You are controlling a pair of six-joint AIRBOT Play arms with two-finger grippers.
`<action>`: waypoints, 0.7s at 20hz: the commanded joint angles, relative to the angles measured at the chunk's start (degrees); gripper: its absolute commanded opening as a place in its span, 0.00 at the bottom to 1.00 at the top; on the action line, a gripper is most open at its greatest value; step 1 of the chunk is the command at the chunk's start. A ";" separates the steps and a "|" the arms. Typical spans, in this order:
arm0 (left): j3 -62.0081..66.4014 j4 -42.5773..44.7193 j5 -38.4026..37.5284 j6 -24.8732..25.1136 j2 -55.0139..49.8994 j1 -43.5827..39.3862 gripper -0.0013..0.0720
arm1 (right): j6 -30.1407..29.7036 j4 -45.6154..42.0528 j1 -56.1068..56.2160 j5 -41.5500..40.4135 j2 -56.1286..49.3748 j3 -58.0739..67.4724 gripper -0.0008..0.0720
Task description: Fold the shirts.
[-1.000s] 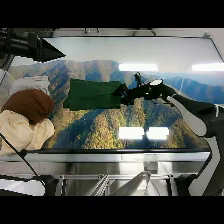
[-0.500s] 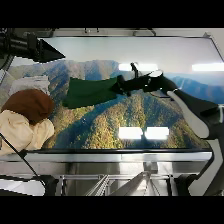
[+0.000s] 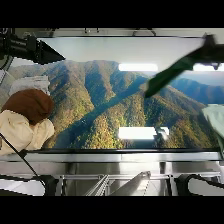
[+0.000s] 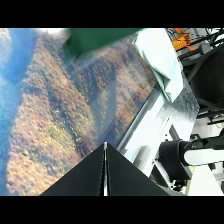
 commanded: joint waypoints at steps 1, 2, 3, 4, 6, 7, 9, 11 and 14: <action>-0.02 0.02 -0.04 -0.07 0.00 -0.02 0.04 | 1.22 -5.64 -20.81 2.99 2.93 0.07 0.03; -0.02 0.00 0.09 -0.11 0.00 -0.02 0.05 | 0.13 -6.10 -25.49 5.77 2.40 0.07 0.03; -0.02 0.02 0.35 -0.11 0.00 -0.04 0.04 | -0.81 -8.46 -29.75 9.35 2.10 0.04 0.03; -0.02 0.00 0.66 -0.11 0.00 -0.04 0.05 | -1.11 -13.31 -32.81 12.92 2.12 0.04 0.03; -0.02 0.00 1.79 -0.09 0.00 -0.20 0.05 | -0.20 -26.99 -36.92 19.63 2.14 -0.02 0.03; -0.02 0.00 2.25 -0.09 0.00 -0.31 0.05 | 0.72 -32.94 -38.18 21.62 2.14 -0.22 0.03; -0.02 0.02 2.36 -0.07 0.00 -1.01 0.05 | 2.56 -40.96 -40.22 23.23 2.12 -2.05 0.03; -0.02 0.02 1.55 -0.04 0.00 -1.75 0.05 | 2.56 -43.47 -41.64 22.71 2.12 -5.66 0.03; -0.02 0.09 1.16 -0.04 -0.02 -3.50 0.05 | 2.54 -49.24 -41.92 20.55 1.90 -11.54 0.03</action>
